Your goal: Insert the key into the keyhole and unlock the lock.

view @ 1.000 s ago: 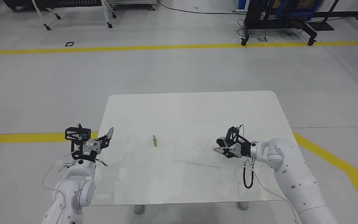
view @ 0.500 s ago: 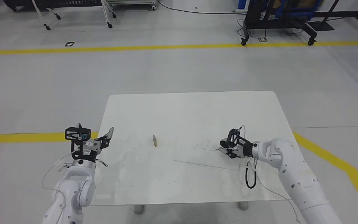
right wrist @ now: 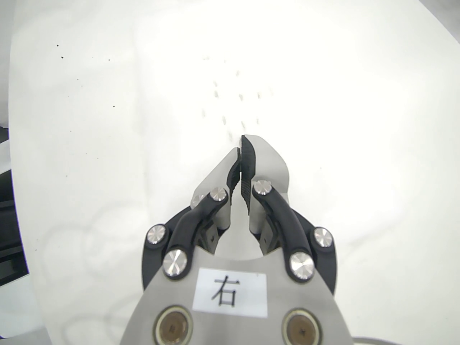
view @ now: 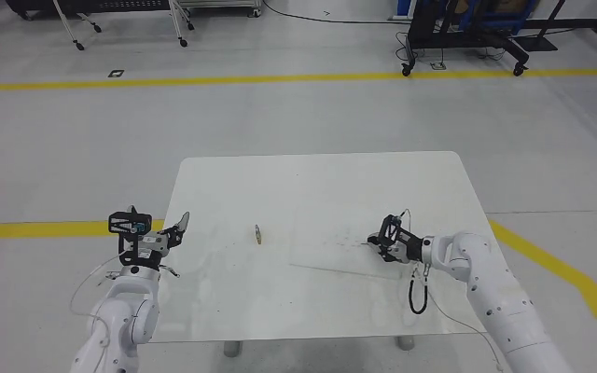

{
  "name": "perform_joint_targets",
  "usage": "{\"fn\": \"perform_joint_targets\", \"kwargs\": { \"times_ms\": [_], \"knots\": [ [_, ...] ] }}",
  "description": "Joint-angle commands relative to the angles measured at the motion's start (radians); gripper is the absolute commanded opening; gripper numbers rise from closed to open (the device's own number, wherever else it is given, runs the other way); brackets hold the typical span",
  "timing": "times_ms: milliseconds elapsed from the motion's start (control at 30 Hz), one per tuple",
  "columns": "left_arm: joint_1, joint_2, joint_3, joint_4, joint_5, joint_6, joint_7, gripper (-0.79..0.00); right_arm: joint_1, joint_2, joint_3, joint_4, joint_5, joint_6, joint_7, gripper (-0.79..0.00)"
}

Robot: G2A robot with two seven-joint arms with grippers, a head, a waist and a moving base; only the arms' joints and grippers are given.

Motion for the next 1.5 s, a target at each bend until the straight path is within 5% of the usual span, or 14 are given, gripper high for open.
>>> {"fn": "perform_joint_targets", "kwargs": {
  "times_ms": [0,600,733,933,1233,1333,1467],
  "knots": [
    [0.0,0.0,0.0,0.0,0.0,0.0,0.0,0.0,-0.003,0.002,-0.001,-0.005,-0.003,0.002,-0.003,-0.785],
    [0.0,0.0,0.0,0.0,0.0,0.0,0.0,0.0,-0.002,0.004,-0.01,-0.001,0.0,0.014,-0.004,-0.785],
    [-0.051,0.0,0.086,-0.057,0.056,-0.115,-0.056,0.0,-0.002,0.004,-0.01,-0.001,0.0,0.014,-0.004,-0.785],
    [-0.254,-0.019,0.295,-0.019,-0.124,-0.321,-0.379,0.0,-0.002,0.004,-0.01,-0.001,0.0,0.014,-0.004,-0.785],
    [-0.254,-0.019,0.295,-0.019,-0.124,-0.321,-0.379,0.0,-0.002,0.004,-0.01,-0.001,0.0,0.014,-0.004,-0.785],
    [-0.253,-0.022,0.293,-0.011,-0.236,-0.363,-0.32,0.0,-0.002,0.004,-0.01,-0.001,0.0,0.014,-0.004,-0.785],
    [-0.375,-0.039,0.443,0.07,-0.186,-0.422,-0.429,0.0,-0.002,0.004,-0.01,-0.001,0.0,0.014,-0.004,-0.785]
  ]
}}
